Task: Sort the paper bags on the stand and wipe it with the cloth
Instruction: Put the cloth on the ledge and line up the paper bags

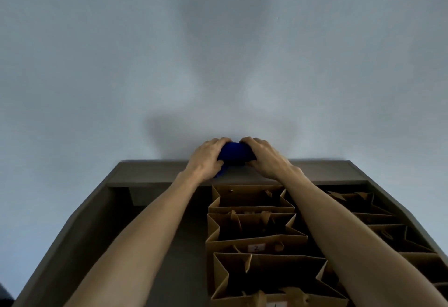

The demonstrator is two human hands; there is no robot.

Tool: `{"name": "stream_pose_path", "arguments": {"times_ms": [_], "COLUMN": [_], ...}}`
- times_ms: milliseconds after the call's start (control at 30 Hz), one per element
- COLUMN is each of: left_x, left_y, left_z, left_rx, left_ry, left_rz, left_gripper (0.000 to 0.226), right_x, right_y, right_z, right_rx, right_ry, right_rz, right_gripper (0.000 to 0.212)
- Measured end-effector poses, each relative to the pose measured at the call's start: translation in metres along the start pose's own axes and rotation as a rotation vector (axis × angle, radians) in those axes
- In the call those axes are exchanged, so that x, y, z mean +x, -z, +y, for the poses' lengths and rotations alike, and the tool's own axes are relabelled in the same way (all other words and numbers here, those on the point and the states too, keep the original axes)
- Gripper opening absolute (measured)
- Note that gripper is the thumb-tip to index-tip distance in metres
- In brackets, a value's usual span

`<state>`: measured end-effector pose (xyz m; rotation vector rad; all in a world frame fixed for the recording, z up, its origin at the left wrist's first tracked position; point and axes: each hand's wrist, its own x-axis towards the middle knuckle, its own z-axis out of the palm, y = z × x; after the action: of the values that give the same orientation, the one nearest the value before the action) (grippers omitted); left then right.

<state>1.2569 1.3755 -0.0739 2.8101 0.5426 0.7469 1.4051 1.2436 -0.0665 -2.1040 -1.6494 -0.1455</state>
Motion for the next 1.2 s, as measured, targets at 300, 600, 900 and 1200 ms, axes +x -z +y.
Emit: {"name": "stream_pose_path", "arguments": {"times_ms": [300, 600, 900, 1200], "left_x": [-0.02, -0.106, -0.208, -0.243], "left_y": [0.003, 0.063, 0.06, 0.024], "left_z": [-0.016, 0.02, 0.08, 0.082], "left_rx": [-0.048, -0.322, -0.399, -0.235], "left_ry": [0.051, -0.041, -0.282, -0.324], "left_rz": [-0.046, 0.02, -0.336, -0.314], "left_gripper": [0.055, 0.019, 0.033, 0.039], "right_x": [-0.003, -0.072, -0.17, -0.224], "right_y": [0.002, 0.049, 0.063, 0.046], "right_z": [0.013, -0.026, -0.066, -0.084], "right_rx": [-0.015, 0.032, 0.096, 0.105], "right_ry": [-0.066, 0.122, 0.148, 0.053], "right_rz": [-0.146, -0.111, -0.149, -0.14], "right_gripper": [0.062, 0.027, 0.022, 0.018]}}
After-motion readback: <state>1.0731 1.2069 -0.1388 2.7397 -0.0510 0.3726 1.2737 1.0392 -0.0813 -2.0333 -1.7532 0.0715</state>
